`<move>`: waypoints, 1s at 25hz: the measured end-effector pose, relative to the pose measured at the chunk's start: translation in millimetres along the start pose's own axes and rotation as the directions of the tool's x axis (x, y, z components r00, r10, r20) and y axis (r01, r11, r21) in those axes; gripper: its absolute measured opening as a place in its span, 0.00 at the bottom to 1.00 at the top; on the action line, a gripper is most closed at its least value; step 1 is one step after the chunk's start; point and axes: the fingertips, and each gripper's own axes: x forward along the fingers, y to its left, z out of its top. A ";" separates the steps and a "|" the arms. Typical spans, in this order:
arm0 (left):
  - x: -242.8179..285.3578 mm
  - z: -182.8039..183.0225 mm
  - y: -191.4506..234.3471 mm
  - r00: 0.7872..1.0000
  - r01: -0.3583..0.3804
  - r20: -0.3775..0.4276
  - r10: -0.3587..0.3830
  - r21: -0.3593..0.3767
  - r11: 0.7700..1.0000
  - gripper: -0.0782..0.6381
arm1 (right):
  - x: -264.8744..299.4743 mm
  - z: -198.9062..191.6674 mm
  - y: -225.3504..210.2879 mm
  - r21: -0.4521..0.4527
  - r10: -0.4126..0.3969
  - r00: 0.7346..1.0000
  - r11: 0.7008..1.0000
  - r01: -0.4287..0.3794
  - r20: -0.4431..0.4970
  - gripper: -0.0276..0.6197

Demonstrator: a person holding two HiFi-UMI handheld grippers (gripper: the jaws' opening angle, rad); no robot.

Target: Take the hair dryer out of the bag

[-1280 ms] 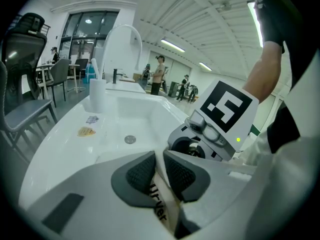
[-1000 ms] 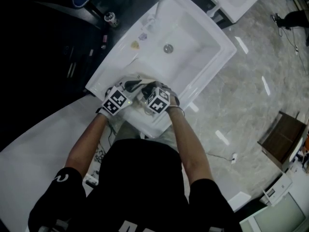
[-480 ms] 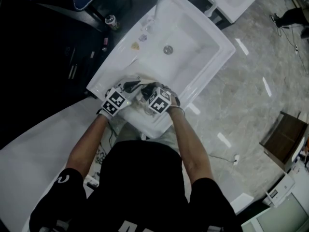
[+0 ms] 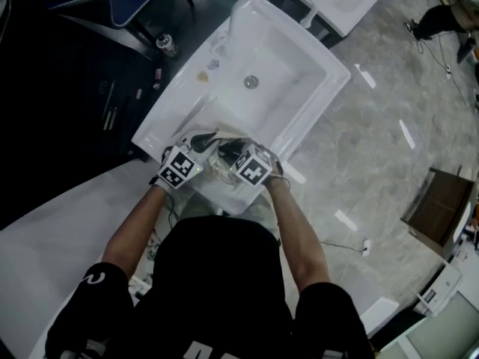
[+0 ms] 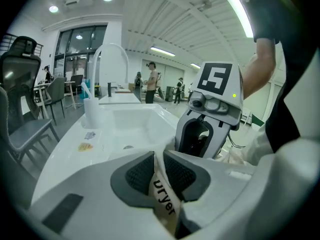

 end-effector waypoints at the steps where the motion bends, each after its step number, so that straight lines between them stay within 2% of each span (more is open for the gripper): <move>1: 0.2 1.1 -4.0 1.000 0.004 -0.002 -0.004 0.009 1.000 0.18 | -6.6 -2.2 1.8 0.011 -0.006 1.000 1.000 0.006 0.005 0.28; 7: 3.1 12.7 -28.3 0.999 0.037 0.008 -0.037 -0.002 0.999 0.24 | -34.6 -20.3 11.8 0.086 -0.050 0.999 0.995 0.049 0.018 0.27; 12: -2.8 26.0 -48.7 0.997 0.068 0.028 -0.069 0.037 0.997 0.30 | -49.0 -27.1 23.1 0.142 -0.083 0.996 0.987 0.077 0.037 0.27; 16: -17.3 34.6 -53.2 0.992 0.104 0.066 -0.104 0.009 0.995 0.35 | -54.6 -29.1 32.5 0.144 -0.085 0.994 0.987 0.074 0.071 0.27; 19: -33.6 42.5 -53.6 0.982 0.146 0.125 -0.140 -0.032 0.989 0.35 | -54.2 -34.7 32.8 0.145 -0.100 0.993 0.985 0.090 0.065 0.26; 21: -42.3 40.1 -39.3 0.986 0.112 0.132 -0.103 -0.062 0.992 0.35 | -55.4 -38.9 34.3 0.143 -0.101 0.993 0.986 0.090 0.065 0.26; 23: -43.4 27.5 -19.4 0.995 0.060 0.086 -0.052 -0.092 0.994 0.35 | -58.3 -42.0 36.7 0.136 -0.100 0.993 0.987 0.090 0.068 0.25; 25: -37.7 10.7 -4.9 0.999 0.041 0.025 -0.038 -0.130 0.991 0.35 | -60.7 -44.4 38.0 0.130 -0.107 0.992 0.987 0.098 0.070 0.25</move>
